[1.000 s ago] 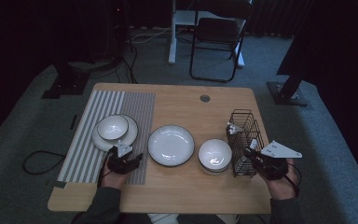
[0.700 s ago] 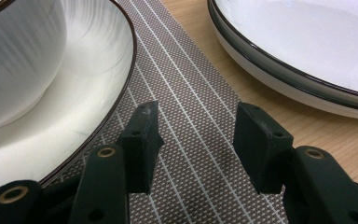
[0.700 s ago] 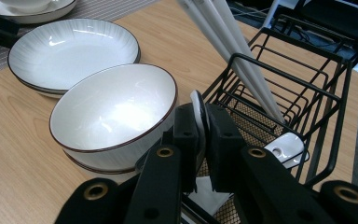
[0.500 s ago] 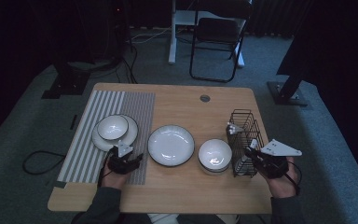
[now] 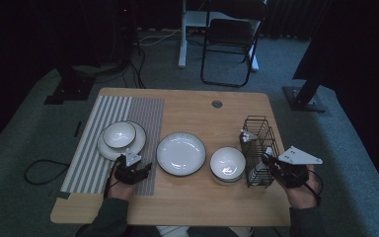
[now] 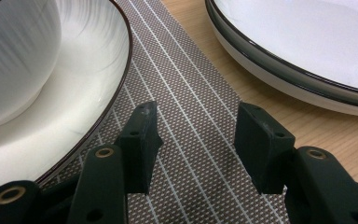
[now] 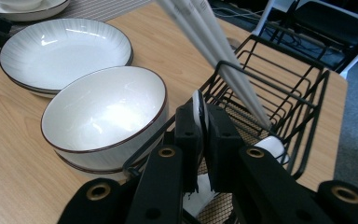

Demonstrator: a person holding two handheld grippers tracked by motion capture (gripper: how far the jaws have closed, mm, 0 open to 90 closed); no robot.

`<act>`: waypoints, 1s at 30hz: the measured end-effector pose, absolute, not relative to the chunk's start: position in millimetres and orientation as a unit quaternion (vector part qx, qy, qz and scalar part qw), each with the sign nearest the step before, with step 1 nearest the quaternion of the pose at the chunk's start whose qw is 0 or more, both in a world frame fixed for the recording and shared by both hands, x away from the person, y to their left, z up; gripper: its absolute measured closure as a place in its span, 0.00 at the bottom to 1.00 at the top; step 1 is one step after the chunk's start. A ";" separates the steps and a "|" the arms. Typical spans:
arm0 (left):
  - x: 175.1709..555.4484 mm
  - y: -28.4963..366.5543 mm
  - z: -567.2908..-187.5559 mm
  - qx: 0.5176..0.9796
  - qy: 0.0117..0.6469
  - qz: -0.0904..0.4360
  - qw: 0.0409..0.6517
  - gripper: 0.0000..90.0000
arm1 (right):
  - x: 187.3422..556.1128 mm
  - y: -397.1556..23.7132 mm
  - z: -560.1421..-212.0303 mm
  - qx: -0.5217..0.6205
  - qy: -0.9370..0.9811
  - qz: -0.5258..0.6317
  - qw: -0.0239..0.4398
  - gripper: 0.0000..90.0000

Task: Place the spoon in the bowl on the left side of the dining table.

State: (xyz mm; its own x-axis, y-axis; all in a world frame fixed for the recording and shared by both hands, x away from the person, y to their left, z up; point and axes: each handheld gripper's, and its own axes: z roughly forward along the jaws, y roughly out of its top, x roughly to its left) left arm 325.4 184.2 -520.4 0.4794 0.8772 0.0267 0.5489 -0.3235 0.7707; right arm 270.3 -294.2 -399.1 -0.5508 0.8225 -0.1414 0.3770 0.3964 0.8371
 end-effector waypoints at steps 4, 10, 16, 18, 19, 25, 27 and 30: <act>325.4 183.8 -520.5 0.781 0.457 0.227 0.360 0.56 | 270.1 -295.7 -392.4 0.376 0.787 0.395 0.289 0.94; 325.5 183.1 -520.6 0.782 0.457 0.226 0.358 0.56 | 270.6 -296.8 -381.7 0.371 0.786 0.397 0.295 0.94; 325.6 183.0 -520.7 0.783 0.457 0.225 0.358 0.56 | 270.1 -296.7 -372.5 0.365 0.786 0.397 0.302 0.94; 325.7 182.9 -520.7 0.783 0.457 0.225 0.358 0.56 | 269.6 -296.2 -370.1 0.363 0.786 0.397 0.304 0.94; 325.7 182.9 -520.7 0.783 0.457 0.224 0.358 0.56 | 269.6 -296.0 -368.9 0.361 0.787 0.397 0.305 0.94; 325.7 182.8 -520.7 0.784 0.456 0.224 0.357 0.56 | 270.2 -294.4 -360.3 0.354 0.787 0.397 0.313 0.94; 325.8 182.8 -520.7 0.784 0.456 0.224 0.357 0.56 | 269.9 -293.9 -358.8 0.353 0.787 0.398 0.313 0.94; 325.7 182.6 -520.7 0.785 0.456 0.223 0.356 0.56 | 270.4 -291.7 -354.7 0.347 0.788 0.399 0.316 0.94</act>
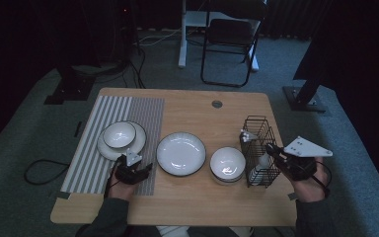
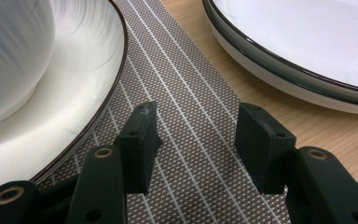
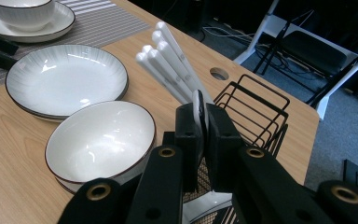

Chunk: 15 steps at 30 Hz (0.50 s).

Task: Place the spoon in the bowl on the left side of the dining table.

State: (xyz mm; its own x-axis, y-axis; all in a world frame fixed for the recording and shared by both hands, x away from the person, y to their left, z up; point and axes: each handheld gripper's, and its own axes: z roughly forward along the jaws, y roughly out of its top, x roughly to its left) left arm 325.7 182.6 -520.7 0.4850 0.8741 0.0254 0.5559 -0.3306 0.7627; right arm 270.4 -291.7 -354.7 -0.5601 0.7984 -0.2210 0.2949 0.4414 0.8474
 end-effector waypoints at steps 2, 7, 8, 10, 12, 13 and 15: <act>325.7 182.5 -520.7 0.785 0.456 0.223 0.356 0.56 | 270.5 -291.1 -353.8 0.346 0.789 0.397 0.317 0.94; 325.6 181.6 -520.7 0.786 0.454 0.223 0.355 0.55 | 268.9 -288.4 -344.4 0.337 0.788 0.405 0.320 0.94; 325.5 181.5 -520.7 0.786 0.455 0.223 0.354 0.55 | 268.3 -287.6 -342.2 0.335 0.787 0.406 0.322 0.94; 325.6 181.4 -520.8 0.786 0.454 0.223 0.355 0.55 | 267.0 -286.2 -337.6 0.331 0.787 0.408 0.324 0.94; 325.5 181.3 -520.8 0.786 0.454 0.223 0.355 0.55 | 266.3 -284.9 -333.1 0.326 0.787 0.410 0.327 0.94; 325.5 181.2 -520.8 0.787 0.454 0.222 0.355 0.55 | 266.1 -284.3 -331.0 0.323 0.787 0.411 0.328 0.94; 325.5 181.2 -520.8 0.787 0.454 0.222 0.355 0.55 | 265.1 -282.1 -326.9 0.319 0.787 0.414 0.328 0.94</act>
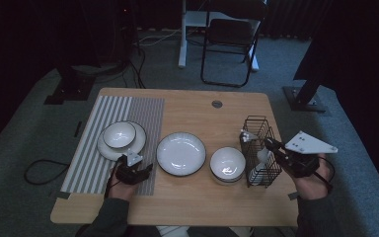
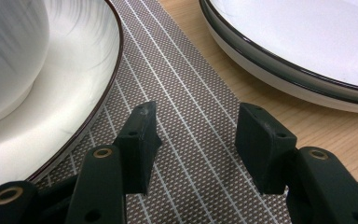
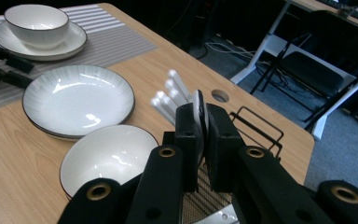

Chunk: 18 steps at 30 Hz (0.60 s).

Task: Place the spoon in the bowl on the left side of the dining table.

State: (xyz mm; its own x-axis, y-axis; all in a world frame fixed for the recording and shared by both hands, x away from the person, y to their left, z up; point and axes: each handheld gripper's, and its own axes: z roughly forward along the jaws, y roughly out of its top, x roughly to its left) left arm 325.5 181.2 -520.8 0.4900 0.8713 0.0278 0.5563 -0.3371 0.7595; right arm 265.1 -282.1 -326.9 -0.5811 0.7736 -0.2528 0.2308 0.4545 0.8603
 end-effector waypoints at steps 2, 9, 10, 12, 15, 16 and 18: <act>325.6 181.2 -520.8 0.787 0.454 0.222 0.355 0.55 | 264.2 -279.6 -324.4 0.314 0.788 0.413 0.331 0.94; 325.6 181.1 -520.8 0.787 0.454 0.221 0.355 0.55 | 260.2 -270.3 -314.1 0.296 0.792 0.416 0.336 0.94; 325.6 181.0 -520.9 0.787 0.454 0.221 0.355 0.55 | 260.3 -269.3 -313.3 0.295 0.792 0.416 0.336 0.94; 325.7 181.0 -520.9 0.787 0.454 0.221 0.355 0.55 | 260.7 -266.7 -311.5 0.291 0.793 0.416 0.336 0.94; 325.7 181.0 -520.9 0.787 0.454 0.220 0.355 0.55 | 261.4 -262.0 -309.4 0.284 0.795 0.420 0.332 0.94; 325.7 181.0 -520.9 0.787 0.454 0.220 0.355 0.55 | 261.5 -260.6 -309.3 0.282 0.795 0.423 0.330 0.94; 325.7 180.9 -520.9 0.788 0.453 0.220 0.355 0.55 | 261.7 -258.9 -309.2 0.278 0.797 0.426 0.327 0.94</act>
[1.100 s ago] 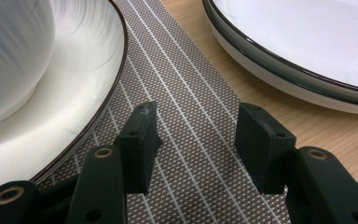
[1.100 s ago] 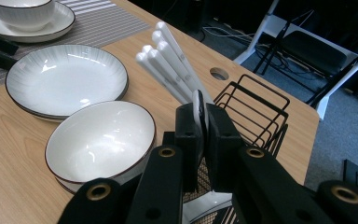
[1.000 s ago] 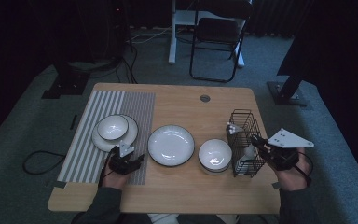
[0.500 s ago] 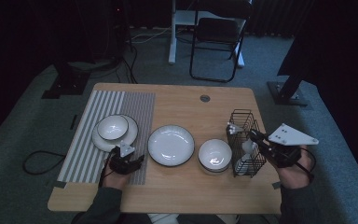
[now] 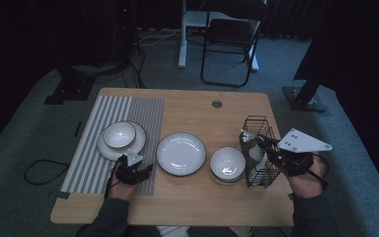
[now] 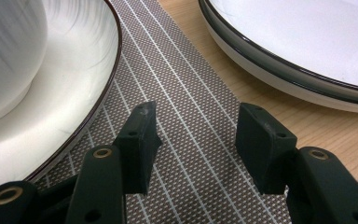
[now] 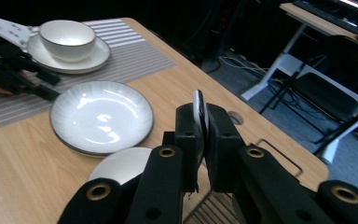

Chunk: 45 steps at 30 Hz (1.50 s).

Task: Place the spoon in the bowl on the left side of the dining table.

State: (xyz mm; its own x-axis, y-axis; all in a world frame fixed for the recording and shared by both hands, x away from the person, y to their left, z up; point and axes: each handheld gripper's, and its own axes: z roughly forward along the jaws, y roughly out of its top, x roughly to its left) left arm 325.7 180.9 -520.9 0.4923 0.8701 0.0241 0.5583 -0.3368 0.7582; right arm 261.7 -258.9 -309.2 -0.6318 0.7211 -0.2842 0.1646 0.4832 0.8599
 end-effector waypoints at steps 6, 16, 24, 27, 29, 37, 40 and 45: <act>325.6 180.7 -520.8 0.788 0.453 0.220 0.354 0.55 | 264.0 -243.0 -311.8 0.260 0.805 0.431 0.313 0.94; 325.8 180.8 -520.8 0.789 0.453 0.217 0.354 0.55 | 270.7 -220.0 -322.1 0.244 0.814 0.442 0.286 0.94; 325.9 180.8 -520.9 0.789 0.453 0.217 0.354 0.55 | 278.8 -200.9 -327.1 0.233 0.818 0.453 0.268 0.94; 325.8 180.7 -520.8 0.789 0.453 0.217 0.353 0.55 | 282.6 -193.8 -329.4 0.230 0.820 0.455 0.262 0.94; 325.8 180.7 -520.8 0.789 0.454 0.216 0.353 0.55 | 284.9 -189.3 -330.7 0.228 0.821 0.455 0.257 0.94; 325.9 180.5 -520.9 0.790 0.453 0.216 0.353 0.55 | 291.7 -172.9 -335.1 0.221 0.824 0.463 0.239 0.94; 325.9 180.6 -520.8 0.790 0.453 0.215 0.353 0.55 | 294.5 -165.8 -336.4 0.218 0.826 0.465 0.233 0.94; 325.9 180.3 -520.9 0.790 0.453 0.215 0.353 0.55 | 298.7 -153.0 -338.2 0.209 0.829 0.469 0.224 0.94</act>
